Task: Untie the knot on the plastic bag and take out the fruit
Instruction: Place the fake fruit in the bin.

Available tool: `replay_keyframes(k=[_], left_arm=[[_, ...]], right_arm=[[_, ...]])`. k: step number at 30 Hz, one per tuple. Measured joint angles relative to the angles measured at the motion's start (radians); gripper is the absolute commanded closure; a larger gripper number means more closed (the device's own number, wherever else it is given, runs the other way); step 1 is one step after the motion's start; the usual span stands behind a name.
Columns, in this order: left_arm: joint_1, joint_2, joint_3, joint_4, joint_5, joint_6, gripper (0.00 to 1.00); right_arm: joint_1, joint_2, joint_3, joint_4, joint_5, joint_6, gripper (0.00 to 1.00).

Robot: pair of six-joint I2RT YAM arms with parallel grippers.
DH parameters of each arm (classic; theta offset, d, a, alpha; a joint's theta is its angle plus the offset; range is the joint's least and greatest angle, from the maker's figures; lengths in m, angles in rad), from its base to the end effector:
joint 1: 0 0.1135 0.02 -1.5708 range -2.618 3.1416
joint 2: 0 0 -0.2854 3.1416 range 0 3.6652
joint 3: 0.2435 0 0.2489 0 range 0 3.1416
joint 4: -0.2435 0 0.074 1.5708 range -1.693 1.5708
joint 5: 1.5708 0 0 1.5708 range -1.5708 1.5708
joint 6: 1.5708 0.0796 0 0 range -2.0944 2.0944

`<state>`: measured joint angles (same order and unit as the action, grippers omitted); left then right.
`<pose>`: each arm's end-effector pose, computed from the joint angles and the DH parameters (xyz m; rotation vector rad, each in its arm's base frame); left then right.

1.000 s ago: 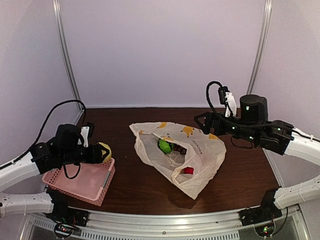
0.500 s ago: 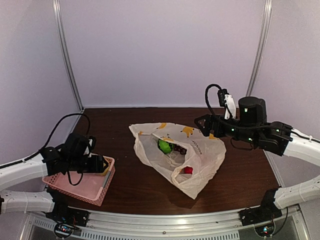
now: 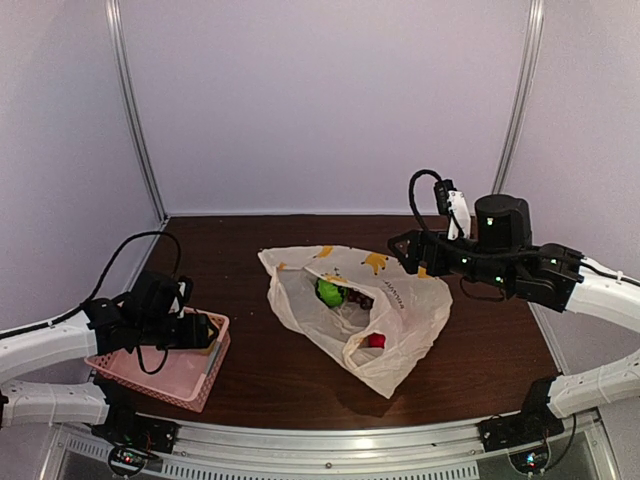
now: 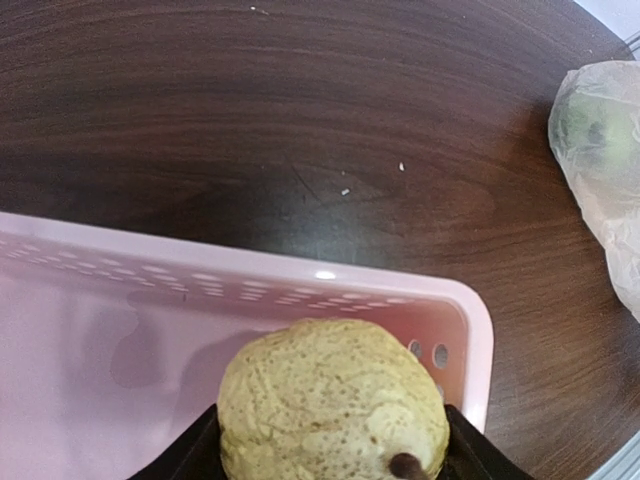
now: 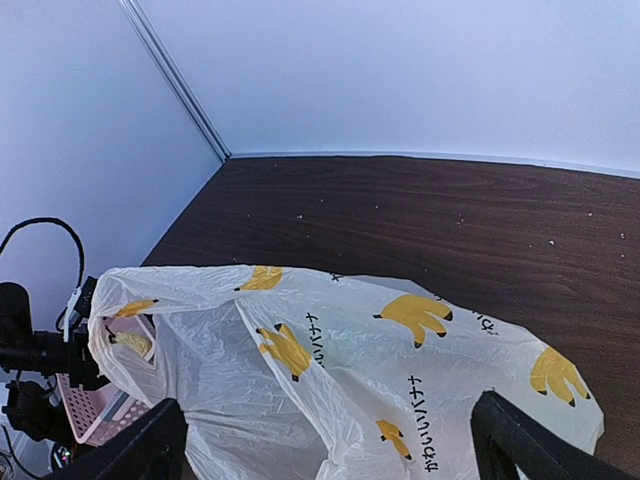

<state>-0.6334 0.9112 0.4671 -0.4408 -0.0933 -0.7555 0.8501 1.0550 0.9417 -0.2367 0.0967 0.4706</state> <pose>0.1544 -0.1042 0.1708 -0.1952 2.5072 -0.4844 0.1839 0.1978 0.3415 -0.3107 1.9768 0.7817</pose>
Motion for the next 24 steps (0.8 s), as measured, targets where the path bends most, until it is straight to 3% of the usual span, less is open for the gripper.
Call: replay_keyframes(k=[16,24], left_arm=[[0.002,0.005,-0.003,0.029,0.008,-0.014,0.2],[0.002,-0.007,-0.003,0.023,0.006,-0.015,0.19]], right_arm=[[-0.003,0.0,0.0,0.0,-0.016,-0.001,0.0],[0.011,0.02,0.0,0.011,-0.128,-0.034,0.15]])
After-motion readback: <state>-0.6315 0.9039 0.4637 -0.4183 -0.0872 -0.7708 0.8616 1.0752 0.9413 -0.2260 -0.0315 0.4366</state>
